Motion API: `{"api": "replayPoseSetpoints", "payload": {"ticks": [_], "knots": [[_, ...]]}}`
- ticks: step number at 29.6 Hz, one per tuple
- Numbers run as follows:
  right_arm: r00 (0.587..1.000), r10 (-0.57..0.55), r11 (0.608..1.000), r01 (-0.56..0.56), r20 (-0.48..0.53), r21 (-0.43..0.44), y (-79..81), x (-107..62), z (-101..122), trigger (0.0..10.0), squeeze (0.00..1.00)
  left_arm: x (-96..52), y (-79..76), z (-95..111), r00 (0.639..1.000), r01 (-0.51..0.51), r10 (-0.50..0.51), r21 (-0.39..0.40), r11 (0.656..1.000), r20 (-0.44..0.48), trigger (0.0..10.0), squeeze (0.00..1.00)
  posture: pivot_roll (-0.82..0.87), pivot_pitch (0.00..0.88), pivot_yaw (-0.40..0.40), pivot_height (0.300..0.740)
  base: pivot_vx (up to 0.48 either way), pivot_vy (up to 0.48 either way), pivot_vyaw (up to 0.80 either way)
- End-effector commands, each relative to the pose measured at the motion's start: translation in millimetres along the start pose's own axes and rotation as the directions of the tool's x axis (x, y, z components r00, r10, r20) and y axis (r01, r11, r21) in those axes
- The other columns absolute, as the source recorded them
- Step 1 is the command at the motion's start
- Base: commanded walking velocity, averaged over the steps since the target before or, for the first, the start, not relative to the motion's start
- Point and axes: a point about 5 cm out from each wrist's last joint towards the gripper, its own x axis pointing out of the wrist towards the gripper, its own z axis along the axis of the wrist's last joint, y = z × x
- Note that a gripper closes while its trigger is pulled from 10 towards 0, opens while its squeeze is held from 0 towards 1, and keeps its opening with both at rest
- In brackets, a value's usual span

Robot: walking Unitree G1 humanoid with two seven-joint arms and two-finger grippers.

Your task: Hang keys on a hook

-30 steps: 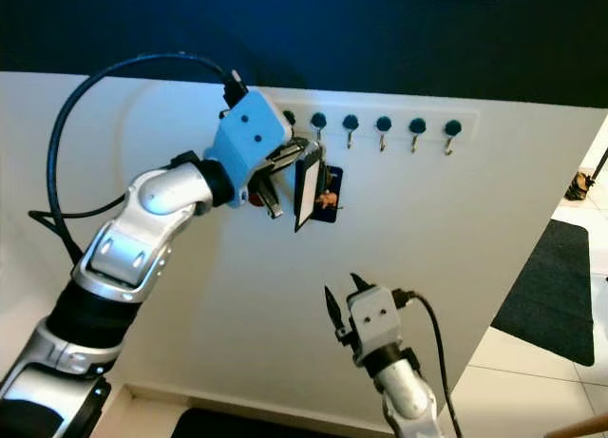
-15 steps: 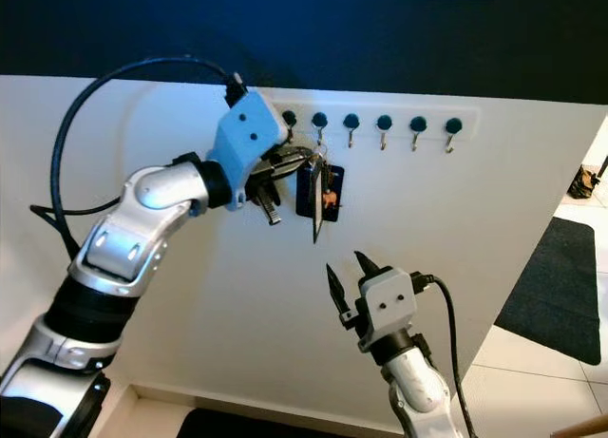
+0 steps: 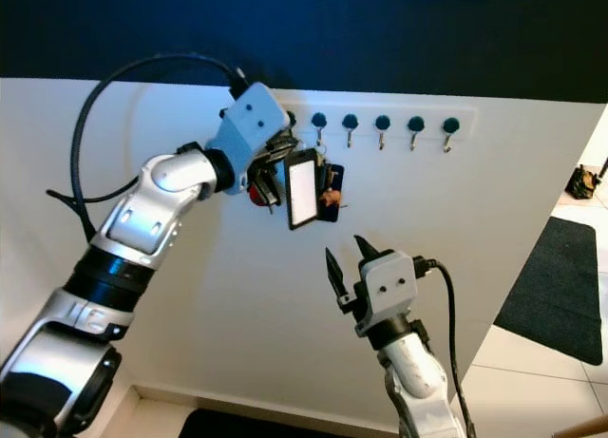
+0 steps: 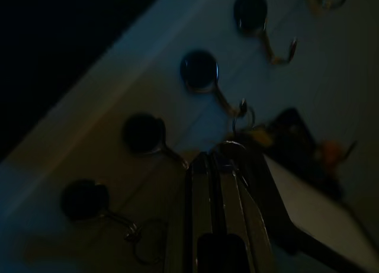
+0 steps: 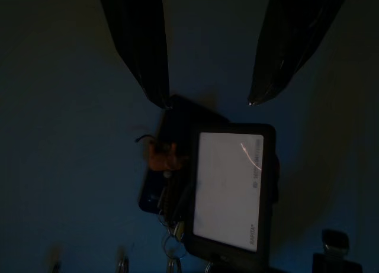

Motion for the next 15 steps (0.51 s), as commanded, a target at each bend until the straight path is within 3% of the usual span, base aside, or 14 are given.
{"api": "replayPoseSetpoints", "payload": {"ticks": [1,2,3,4,7,11,15], "knots": [[1.000,0.006,1.000,-0.006,-0.009,0.009,3.8,-1.7,0.0,10.0,0.00,-2.1,-1.2,12.9,0.997,0.029,-0.029,-0.006,1.000,0.075,10.0,0.00,0.02,0.085,0.071,0.740,0.000,0.000,0.00],[1.000,-0.001,1.000,0.002,-0.016,0.008,3.6,-3.2,-0.2,10.0,0.00,-16.6,-0.3,25.5,0.981,0.082,-0.075,-0.031,0.996,0.177,10.0,0.00,0.01,0.088,0.073,0.740,0.000,0.000,0.00],[1.000,-0.005,1.000,0.005,-0.019,0.008,3.2,-3.9,-0.5,10.0,0.00,-24.6,0.2,31.1,0.971,0.106,-0.096,-0.031,0.994,0.218,10.0,0.00,0.01,0.089,0.073,0.740,0.000,0.000,0.00],[1.000,-0.005,1.000,0.005,-0.019,0.008,3.2,-3.9,-0.5,10.0,0.00,-24.6,0.2,31.1,0.971,0.106,-0.096,-0.031,0.994,0.218,10.0,0.00,0.01,0.089,0.073,0.740,0.000,0.000,0.00],[0.999,-0.009,1.000,0.009,-0.031,0.006,1.3,-5.7,-2.2,10.0,0.00,-46.4,3.2,48.8,0.936,0.162,-0.149,-0.014,0.987,0.318,10.0,0.00,0.02,0.092,0.066,0.740,0.000,0.000,0.00],[0.999,-0.011,1.000,0.011,-0.030,0.000,-0.6,-5.2,-2.2,10.0,0.00,-53.1,5.9,61.7,0.916,0.166,-0.147,-0.021,0.986,0.372,10.0,0.00,0.04,0.094,0.058,0.740,0.000,0.000,0.00],[0.998,-0.060,0.998,0.060,-0.016,-0.019,-9.8,-2.1,0.8,10.0,0.00,-47.2,0.6,70.7,0.905,0.167,-0.142,-0.028,0.985,0.402,10.0,0.00,0.04,0.095,0.055,0.740,0.000,0.000,0.00]]}}
